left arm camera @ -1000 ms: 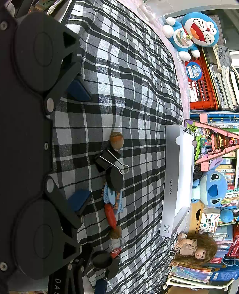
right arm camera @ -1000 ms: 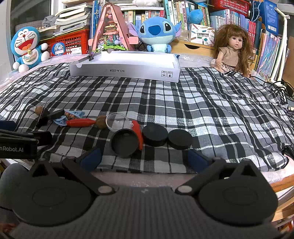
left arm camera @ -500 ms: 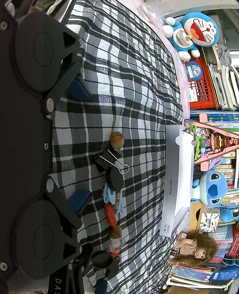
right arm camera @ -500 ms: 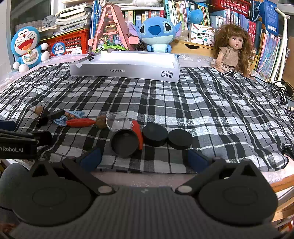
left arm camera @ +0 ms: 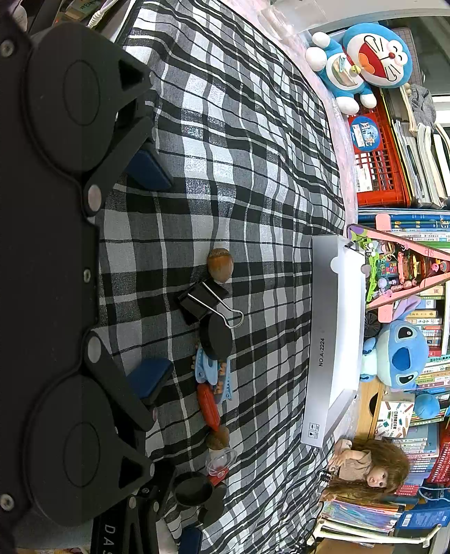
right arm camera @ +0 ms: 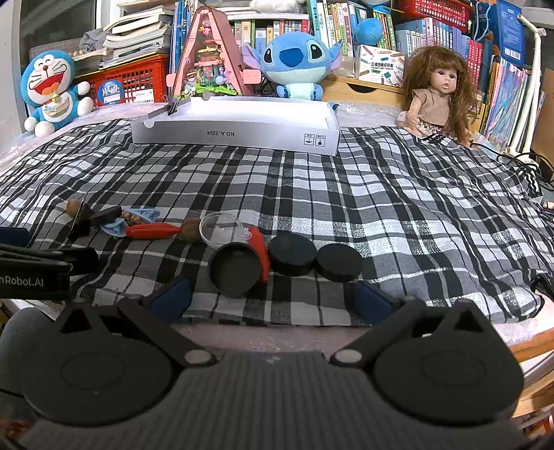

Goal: Organize rigid objects

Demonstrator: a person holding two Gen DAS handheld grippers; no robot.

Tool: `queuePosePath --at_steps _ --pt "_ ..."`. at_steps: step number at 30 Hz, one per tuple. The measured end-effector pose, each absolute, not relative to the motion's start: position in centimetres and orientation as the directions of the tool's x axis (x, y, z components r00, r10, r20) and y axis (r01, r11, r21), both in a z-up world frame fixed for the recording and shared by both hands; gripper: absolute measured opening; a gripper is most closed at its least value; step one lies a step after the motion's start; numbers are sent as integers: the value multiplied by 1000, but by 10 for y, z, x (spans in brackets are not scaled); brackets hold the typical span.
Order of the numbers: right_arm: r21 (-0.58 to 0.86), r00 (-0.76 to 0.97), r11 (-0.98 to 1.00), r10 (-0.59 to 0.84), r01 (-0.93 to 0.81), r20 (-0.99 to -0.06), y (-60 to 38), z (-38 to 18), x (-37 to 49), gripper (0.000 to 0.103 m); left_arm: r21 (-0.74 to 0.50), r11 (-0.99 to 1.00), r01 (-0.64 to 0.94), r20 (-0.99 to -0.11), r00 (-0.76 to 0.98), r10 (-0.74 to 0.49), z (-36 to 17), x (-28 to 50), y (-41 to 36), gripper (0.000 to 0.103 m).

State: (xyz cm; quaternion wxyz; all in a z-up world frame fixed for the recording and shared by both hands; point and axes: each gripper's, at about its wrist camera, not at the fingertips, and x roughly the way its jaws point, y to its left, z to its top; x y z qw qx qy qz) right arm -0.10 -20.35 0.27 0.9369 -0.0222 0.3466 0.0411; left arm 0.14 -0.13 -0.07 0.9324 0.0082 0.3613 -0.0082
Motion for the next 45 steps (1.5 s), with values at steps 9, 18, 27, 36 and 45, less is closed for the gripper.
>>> queuePosePath --at_steps 9,18,27,36,45 --pt "-7 753 996 65 -93 -654 -206 0 3 103 13 1000 24 -664 747 -9 -1 -1 -6 103" --pt "7 788 991 113 -136 -605 -205 12 -9 99 -8 997 78 -653 754 -64 8 -5 -3 77" --pt "-7 832 981 161 -195 -531 -195 22 -20 76 -56 990 128 -616 776 -135 21 -6 -5 44" --pt "-21 810 974 175 -225 -560 -188 16 -16 49 -54 987 151 -624 766 -152 16 14 -5 37" --pt "-22 803 968 193 -248 -563 -187 13 -19 38 -45 989 143 -629 765 -139 11 7 -4 24"
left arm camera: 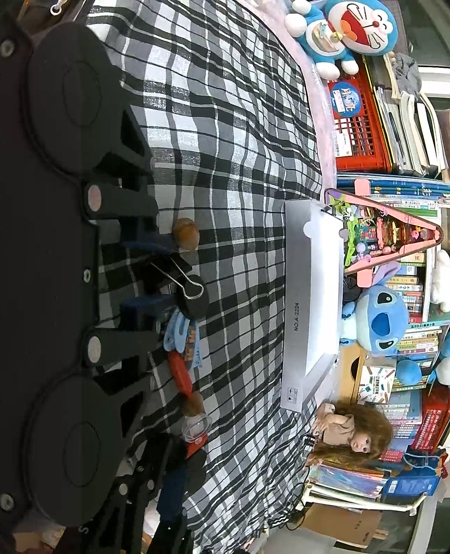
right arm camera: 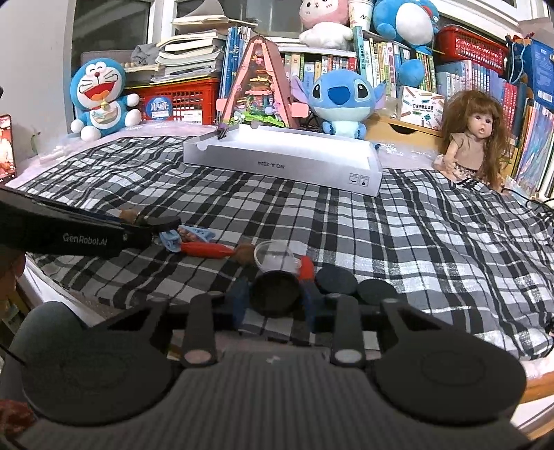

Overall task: Organize rigid objects
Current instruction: 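Grasp the black binder clip with the left tool while the right tool grasps a black round puck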

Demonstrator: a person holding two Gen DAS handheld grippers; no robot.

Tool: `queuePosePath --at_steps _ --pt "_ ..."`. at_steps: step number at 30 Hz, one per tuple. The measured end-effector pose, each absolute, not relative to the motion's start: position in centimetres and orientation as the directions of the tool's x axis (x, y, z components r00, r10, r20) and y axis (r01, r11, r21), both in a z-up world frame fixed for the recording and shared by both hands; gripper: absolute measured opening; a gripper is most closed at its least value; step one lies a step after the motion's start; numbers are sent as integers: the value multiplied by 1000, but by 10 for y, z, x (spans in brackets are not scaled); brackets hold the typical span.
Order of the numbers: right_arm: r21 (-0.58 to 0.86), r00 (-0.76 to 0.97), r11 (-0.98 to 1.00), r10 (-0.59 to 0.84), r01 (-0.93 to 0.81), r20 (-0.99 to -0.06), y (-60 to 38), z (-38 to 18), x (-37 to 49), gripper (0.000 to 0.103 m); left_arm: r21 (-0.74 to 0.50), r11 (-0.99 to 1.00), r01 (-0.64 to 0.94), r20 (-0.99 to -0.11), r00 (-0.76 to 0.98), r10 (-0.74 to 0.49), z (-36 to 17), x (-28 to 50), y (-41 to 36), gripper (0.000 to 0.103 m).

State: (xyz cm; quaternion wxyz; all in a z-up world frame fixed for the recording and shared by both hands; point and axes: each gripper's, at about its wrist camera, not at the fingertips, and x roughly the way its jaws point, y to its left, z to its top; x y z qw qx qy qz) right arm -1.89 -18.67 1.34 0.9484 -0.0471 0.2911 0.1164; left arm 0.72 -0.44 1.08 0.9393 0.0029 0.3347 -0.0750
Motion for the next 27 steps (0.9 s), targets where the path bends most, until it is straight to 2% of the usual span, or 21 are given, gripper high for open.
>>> queuePosePath --at_steps 19,21,27 --pt "47 822 979 191 -197 -536 -201 24 -14 38 -58 988 140 -611 778 -146 28 2 -4 23" --pt "48 826 980 189 -194 -531 -202 27 -12 38 -61 988 140 -608 780 -148 30 3 -3 18" --pt "60 834 981 188 -183 -519 -205 33 -7 38 -64 988 142 -604 783 -151 33 8 -2 18"
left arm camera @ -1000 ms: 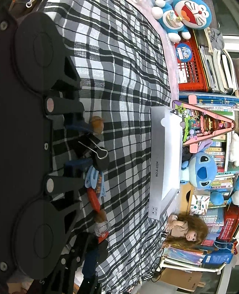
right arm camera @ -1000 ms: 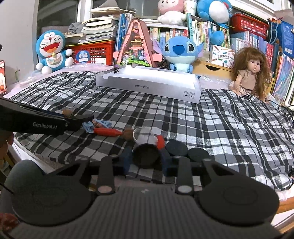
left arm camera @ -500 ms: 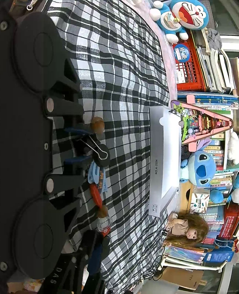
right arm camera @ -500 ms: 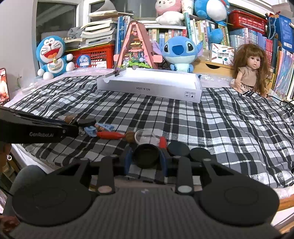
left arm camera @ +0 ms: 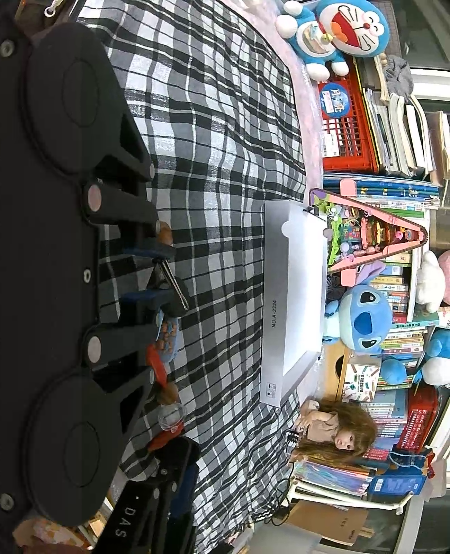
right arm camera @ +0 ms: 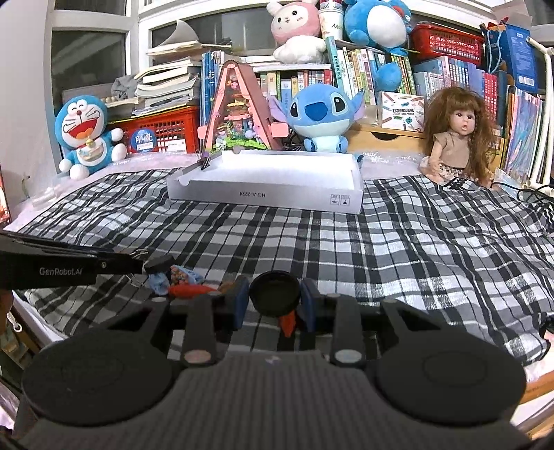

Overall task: Organize rigid objects
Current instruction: 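Grasp the black binder clip with the left tool while the right tool grasps a black round puck, then carry the binder clip in the left tool while the right tool carries the puck into the white tray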

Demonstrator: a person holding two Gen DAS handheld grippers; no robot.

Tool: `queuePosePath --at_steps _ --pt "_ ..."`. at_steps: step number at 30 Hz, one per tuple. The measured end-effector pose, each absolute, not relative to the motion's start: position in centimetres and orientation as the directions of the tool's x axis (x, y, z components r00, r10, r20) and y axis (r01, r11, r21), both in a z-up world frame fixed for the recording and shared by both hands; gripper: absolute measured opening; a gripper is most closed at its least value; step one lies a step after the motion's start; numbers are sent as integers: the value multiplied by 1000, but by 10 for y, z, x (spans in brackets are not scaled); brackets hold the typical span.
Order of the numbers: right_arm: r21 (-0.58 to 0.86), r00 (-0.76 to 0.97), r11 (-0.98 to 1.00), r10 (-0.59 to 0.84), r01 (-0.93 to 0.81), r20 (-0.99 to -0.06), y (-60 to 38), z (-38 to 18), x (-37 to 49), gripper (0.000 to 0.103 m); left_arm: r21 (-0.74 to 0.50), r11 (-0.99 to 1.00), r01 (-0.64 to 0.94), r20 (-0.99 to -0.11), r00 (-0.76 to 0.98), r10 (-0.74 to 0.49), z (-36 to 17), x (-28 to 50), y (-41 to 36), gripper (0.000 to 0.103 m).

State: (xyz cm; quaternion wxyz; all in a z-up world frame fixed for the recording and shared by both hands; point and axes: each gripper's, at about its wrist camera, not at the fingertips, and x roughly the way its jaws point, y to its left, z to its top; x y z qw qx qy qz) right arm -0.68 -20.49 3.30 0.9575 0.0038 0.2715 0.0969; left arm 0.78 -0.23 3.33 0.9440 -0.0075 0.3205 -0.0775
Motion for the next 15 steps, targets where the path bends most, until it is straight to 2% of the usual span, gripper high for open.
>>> queuePosePath --at_steps 11,15 --pt "79 827 982 186 -171 -530 -208 30 -6 38 -53 990 127 -626 769 -132 23 9 -3 19" --pt "85 824 982 187 -168 -535 -208 29 -6 38 -56 992 117 -643 756 -125 13 12 -3 23"
